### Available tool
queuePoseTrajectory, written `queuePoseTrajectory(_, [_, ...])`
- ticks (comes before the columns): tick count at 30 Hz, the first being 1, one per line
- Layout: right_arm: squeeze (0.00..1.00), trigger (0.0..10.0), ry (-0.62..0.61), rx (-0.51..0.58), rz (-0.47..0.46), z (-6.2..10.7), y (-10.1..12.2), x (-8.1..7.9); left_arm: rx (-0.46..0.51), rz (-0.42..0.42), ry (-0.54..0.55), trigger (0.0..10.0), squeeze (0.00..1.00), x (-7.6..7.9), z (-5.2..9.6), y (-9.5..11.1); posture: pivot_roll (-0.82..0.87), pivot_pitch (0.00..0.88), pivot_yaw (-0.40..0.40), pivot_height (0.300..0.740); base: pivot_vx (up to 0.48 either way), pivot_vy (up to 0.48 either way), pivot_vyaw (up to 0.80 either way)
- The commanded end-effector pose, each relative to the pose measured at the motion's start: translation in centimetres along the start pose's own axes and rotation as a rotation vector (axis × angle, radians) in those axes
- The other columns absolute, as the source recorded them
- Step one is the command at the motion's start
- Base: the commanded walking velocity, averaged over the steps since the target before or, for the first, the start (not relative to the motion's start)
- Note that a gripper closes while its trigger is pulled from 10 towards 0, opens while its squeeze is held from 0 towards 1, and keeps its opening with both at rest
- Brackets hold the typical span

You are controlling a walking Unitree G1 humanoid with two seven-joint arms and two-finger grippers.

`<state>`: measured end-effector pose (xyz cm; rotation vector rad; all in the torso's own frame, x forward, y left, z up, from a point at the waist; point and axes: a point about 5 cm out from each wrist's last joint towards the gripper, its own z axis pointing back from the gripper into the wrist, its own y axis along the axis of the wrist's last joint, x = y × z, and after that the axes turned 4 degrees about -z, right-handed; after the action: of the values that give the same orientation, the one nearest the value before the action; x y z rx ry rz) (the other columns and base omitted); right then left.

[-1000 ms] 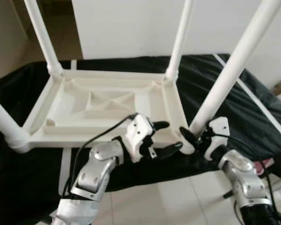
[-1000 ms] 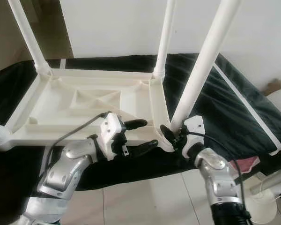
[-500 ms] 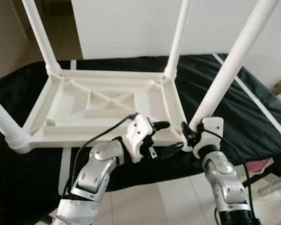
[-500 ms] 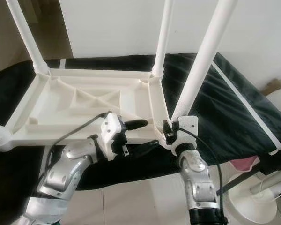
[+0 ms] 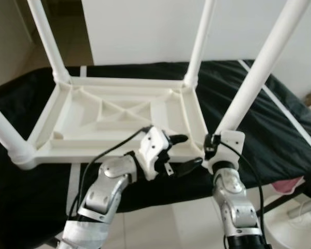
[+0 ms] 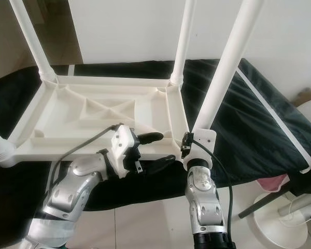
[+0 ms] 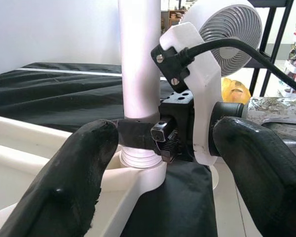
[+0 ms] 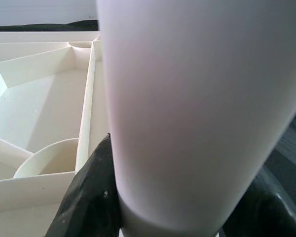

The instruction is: Building children table

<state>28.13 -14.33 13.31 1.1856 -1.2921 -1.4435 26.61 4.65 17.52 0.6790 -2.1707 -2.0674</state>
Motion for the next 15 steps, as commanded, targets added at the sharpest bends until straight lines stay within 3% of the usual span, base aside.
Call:
queuePoseTrajectory(1, [0.0, 10.0, -0.077, -0.077, 0.018, 0.4, -1.6, 0.8, -0.011, 0.004, 0.041, 10.0, 0.0, 0.1, 0.0, -0.1, -0.01, 0.039, -0.06, 0.74, 0.0, 0.0, 0.0])
queuePoseTrajectory(3, [0.0, 10.0, -0.079, -0.076, 0.017, 0.4, -1.5, 0.7, -0.011, 0.003, 0.041, 10.0, 0.0, 0.1, 0.0, -0.1, -0.01, 0.039, -0.06, 0.74, 0.0, 0.0, 0.0])
queuePoseTrajectory(4, [1.0, 10.0, -0.084, -0.069, 0.02, 0.4, -1.4, 0.7, -0.011, 0.004, 0.041, 10.0, 0.0, 0.1, 0.0, -0.1, -0.01, 0.037, -0.062, 0.74, 0.0, 0.0, 0.0])
queuePoseTrajectory(12, [1.0, 10.0, -0.019, -0.019, 0.024, 0.0, -0.4, 0.8, -0.007, 0.004, 0.038, 10.0, 0.0, 0.3, -0.2, -0.2, -0.01, 0.022, -0.069, 0.74, 0.0, 0.0, 0.0])
queuePoseTrajectory(13, [0.0, 10.0, -0.01, -0.019, 0.023, 0.0, -0.4, 0.8, -0.007, 0.004, 0.038, 10.0, 0.0, 0.3, -0.2, -0.2, -0.01, 0.022, -0.069, 0.74, 0.0, 0.0, 0.0])
queuePoseTrajectory(15, [0.0, 10.0, 0.014, -0.007, 0.024, 0.0, -0.2, 0.8, -0.008, 0.003, 0.038, 10.0, 0.0, 0.3, -0.1, -0.2, 0.0, 0.019, -0.07, 0.74, 0.0, 0.0, 0.0])
